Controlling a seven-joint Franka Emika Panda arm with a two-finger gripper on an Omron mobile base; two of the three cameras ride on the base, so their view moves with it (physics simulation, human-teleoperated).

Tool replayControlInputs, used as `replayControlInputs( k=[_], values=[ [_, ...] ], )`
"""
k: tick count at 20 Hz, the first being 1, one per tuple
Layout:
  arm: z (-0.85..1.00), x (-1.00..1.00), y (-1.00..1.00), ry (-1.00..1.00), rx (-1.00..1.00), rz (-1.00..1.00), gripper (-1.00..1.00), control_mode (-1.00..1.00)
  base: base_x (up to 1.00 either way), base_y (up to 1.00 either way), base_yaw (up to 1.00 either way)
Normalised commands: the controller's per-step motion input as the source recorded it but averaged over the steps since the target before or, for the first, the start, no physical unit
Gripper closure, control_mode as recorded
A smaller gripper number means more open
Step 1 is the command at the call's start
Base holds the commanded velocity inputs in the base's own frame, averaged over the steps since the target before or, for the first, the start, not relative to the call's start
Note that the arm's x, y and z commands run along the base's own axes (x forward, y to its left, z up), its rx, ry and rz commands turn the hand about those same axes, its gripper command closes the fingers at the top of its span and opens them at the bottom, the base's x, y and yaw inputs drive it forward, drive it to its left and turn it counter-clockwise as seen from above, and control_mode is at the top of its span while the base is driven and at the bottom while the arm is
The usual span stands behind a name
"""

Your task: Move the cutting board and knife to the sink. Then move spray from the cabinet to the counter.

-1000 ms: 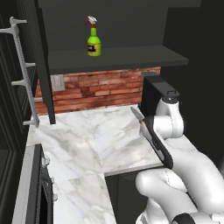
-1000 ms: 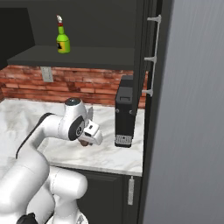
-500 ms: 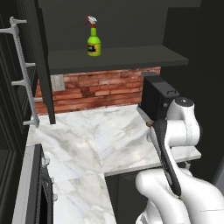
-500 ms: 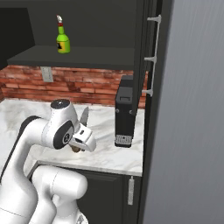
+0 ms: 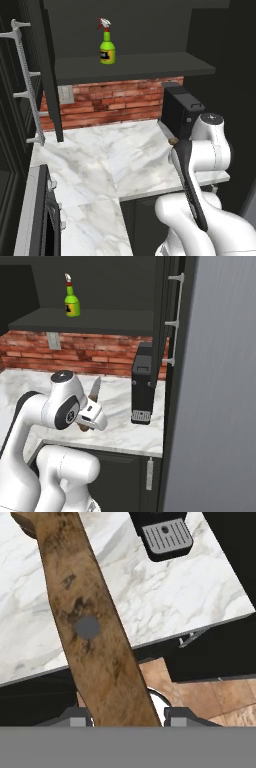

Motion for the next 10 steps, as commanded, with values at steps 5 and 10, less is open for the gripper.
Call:
replayControlInputs(
  k=[5, 10],
  values=[
    [0.00, 0.00, 0.00, 0.00, 0.00, 0.00, 1.00, -1.00, 0.00, 0.00, 0.00],
    [0.00, -0.06, 0.00, 0.00, 0.00, 0.00, 1.00, 1.00, -0.07, 0.00, 0.00]
  ],
)
